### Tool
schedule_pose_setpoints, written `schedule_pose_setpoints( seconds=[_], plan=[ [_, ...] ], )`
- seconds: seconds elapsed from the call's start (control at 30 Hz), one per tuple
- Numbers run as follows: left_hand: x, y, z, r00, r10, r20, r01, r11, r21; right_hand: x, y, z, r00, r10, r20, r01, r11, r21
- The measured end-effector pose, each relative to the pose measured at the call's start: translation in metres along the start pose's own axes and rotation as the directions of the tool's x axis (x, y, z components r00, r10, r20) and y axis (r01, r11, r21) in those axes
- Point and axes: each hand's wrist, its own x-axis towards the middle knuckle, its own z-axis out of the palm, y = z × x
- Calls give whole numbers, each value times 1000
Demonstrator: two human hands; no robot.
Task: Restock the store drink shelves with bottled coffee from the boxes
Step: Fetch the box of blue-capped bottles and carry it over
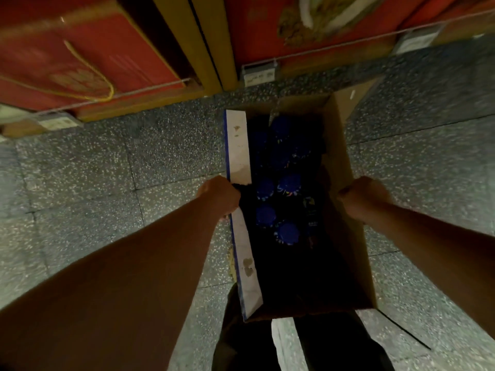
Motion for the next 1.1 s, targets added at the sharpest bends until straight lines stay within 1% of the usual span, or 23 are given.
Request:
schedule_pose_setpoints(
  seconds=[0.13, 0.27, 0.3, 0.4, 0.47, 0.53, 0.6, 0.7, 0.83, 0.9, 1.0, 1.1],
  plan=[
    [-41, 17, -22, 998, 63, -17, -61, 992, 108, -48, 13, -30, 998, 62, -13, -61, 997, 44],
    [-78, 35, -44, 1000, 19, 4, -19, 992, 126, -94, 25, -53, 990, 124, -68, -115, 986, 119],
    [-88, 39, -48, 999, 38, 3, -38, 990, 133, -104, 28, -58, 989, 134, -69, -124, 984, 131],
    [-111, 47, -54, 988, 155, -16, -149, 969, 198, -131, 38, -70, 983, 167, -71, -153, 974, 167],
    [-127, 52, -54, 986, 167, -3, -163, 963, 215, -148, 46, -78, 980, 180, -84, -163, 971, 173],
    [-143, 57, -51, 989, 145, 29, -148, 964, 222, -162, 57, -84, 978, 184, -102, -164, 970, 181],
    [-156, 59, -45, 991, 125, 43, -132, 959, 251, -177, 71, -85, 975, 186, -118, -160, 967, 200],
    [-177, 55, -30, 987, 155, 45, -161, 932, 324, -200, 96, -77, 975, 188, -119, -160, 964, 215],
    [-205, 50, -1, 980, 170, 101, -198, 879, 434, -233, 134, -54, 968, 238, -84, -210, 944, 256],
    [-221, 49, 15, 977, 178, 121, -215, 843, 494, -249, 156, -40, 965, 258, -51, -232, 926, 299],
    [-249, 44, 46, 968, 211, 138, -252, 806, 536, -276, 193, -17, 960, 280, -10, -258, 895, 364],
    [-277, 41, 84, 958, 238, 163, -288, 766, 575, -302, 236, 8, 944, 329, 31, -306, 831, 465]
  ],
)
